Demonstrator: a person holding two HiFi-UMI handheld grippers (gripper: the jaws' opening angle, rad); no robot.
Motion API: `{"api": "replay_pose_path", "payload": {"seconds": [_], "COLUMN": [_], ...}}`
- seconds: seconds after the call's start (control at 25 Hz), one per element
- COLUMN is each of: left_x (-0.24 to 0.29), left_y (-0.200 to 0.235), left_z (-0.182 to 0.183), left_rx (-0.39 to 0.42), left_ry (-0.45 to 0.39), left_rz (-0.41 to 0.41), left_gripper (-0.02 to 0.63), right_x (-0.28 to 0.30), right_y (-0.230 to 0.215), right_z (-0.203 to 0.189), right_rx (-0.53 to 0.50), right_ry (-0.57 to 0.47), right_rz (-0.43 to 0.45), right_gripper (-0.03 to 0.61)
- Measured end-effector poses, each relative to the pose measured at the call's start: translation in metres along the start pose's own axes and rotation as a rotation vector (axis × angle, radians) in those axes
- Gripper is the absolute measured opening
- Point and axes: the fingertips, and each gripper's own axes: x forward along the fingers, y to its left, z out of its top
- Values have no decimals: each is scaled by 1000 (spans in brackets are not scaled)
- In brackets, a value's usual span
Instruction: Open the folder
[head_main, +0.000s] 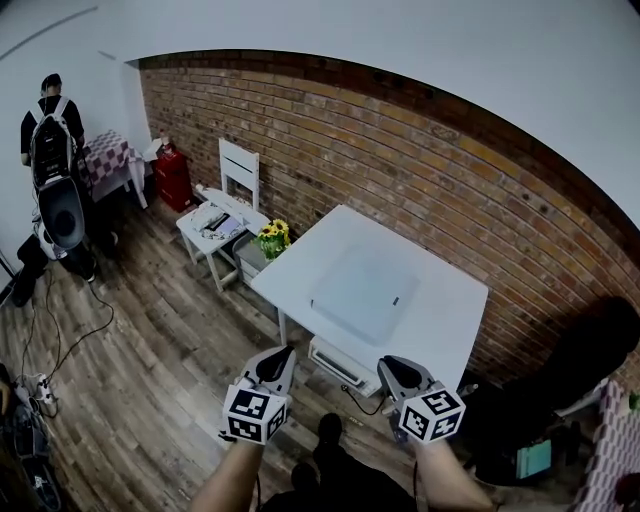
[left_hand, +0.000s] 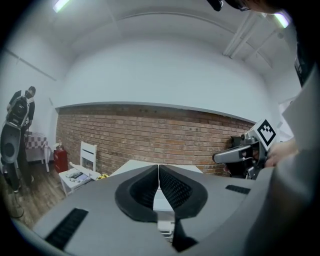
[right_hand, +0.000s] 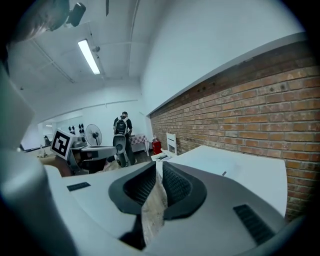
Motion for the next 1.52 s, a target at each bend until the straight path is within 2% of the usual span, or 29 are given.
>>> {"api": "replay_pose_path", "payload": {"seconds": [0.24,0.52,0.72,0.92,1.2,1.52], "left_x": [61,166,229,283,347,377], "left_y": [20,63,82,89,97,101], "left_z": [-3,-2,7,0,-24,-52], "left_rx": [29,39,94,94,92,159], "left_ry": [44,118,181,231,293,377], "left_rz": [-29,-48,-91,-166,-364,-695], "left_gripper": [20,21,23,23,25,40], "right_x": [47,130,179,202,212,213], "right_y": [-50,-124,-163,-190,-216,-202], "right_z": [-3,4,15,15,-1,-25], "right_rx": [34,98,148,181,267,432], "right_ry": [27,59,68,84,124,117], "right_rz": [-31,-48,-51,-81,-250,-566], "right_gripper": [92,146,197,229,278,316]}}
